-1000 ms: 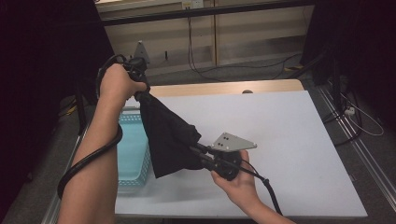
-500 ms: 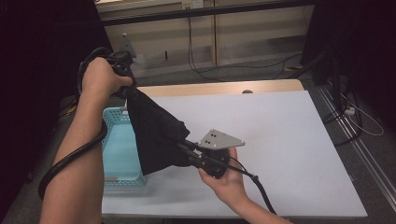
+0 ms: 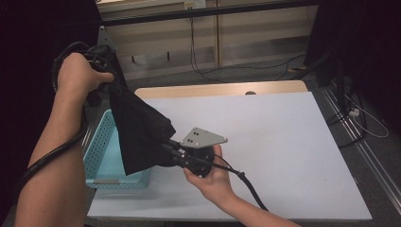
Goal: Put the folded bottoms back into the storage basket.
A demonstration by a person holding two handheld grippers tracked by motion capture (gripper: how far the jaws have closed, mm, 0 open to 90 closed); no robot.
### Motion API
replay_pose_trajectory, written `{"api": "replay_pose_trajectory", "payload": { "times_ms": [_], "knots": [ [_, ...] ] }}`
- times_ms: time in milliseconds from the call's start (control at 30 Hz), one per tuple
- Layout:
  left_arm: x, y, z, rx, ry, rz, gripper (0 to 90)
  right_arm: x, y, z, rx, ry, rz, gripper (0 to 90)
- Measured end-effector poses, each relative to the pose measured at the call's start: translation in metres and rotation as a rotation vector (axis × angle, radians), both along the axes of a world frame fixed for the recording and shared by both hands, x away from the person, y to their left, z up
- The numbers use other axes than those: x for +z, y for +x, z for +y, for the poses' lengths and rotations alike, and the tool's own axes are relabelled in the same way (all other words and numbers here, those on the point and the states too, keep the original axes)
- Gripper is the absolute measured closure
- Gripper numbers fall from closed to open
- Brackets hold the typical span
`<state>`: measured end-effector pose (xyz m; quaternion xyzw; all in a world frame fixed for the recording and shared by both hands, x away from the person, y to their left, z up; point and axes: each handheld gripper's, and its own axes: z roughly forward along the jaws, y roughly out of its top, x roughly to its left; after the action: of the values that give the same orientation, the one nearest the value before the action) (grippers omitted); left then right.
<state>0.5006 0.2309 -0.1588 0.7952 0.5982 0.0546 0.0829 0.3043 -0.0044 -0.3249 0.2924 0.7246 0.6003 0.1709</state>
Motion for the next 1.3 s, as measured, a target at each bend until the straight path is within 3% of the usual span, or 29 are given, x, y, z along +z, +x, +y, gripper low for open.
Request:
{"api": "replay_pose_trajectory", "payload": {
  "times_ms": [400,867,933,967,1000,1033,1067,1100,1133,1200,1300],
  "knots": [
    [-0.001,-0.002,0.029,0.032,0.001,-0.021,81.5,0.002,0.0,0.031,0.046,-0.022,-0.032,81.5],
    [-0.011,0.0,0.071,0.08,0.001,-0.036,81.7,-0.009,0.005,0.069,0.097,-0.016,-0.024,81.5],
    [-0.015,0.004,0.077,0.079,0.007,-0.058,81.7,-0.011,0.008,0.075,0.1,-0.016,-0.03,81.2],
    [-0.018,0.006,0.081,0.062,0.011,-0.094,81.2,-0.012,0.01,0.08,0.096,-0.024,-0.045,80.2],
    [-0.025,0.008,0.085,0.052,0.022,-0.139,78.4,-0.015,0.013,0.085,0.097,-0.032,-0.061,74.8],
    [-0.034,0.01,0.087,0.057,0.044,-0.17,65.2,-0.019,0.016,0.09,0.096,-0.031,-0.041,60.1],
    [-0.042,0.012,0.09,0.067,0.07,-0.177,39.5,-0.022,0.019,0.093,0.09,-0.042,-0.018,48.3],
    [-0.049,0.012,0.092,0.052,0.089,-0.188,27.5,-0.023,0.02,0.093,0.078,-0.073,-0.028,43.3],
    [-0.055,0.011,0.091,0.035,0.093,-0.191,30.0,-0.024,0.02,0.09,0.066,-0.101,-0.045,41.6],
    [-0.067,0.01,0.089,0.009,0.084,-0.185,25.6,-0.024,0.021,0.079,0.053,-0.109,-0.055,37.2],
    [-0.08,0.006,0.084,-0.013,0.064,-0.175,20.1,-0.027,0.026,0.061,0.057,-0.131,-0.002,29.3]
  ]
}}
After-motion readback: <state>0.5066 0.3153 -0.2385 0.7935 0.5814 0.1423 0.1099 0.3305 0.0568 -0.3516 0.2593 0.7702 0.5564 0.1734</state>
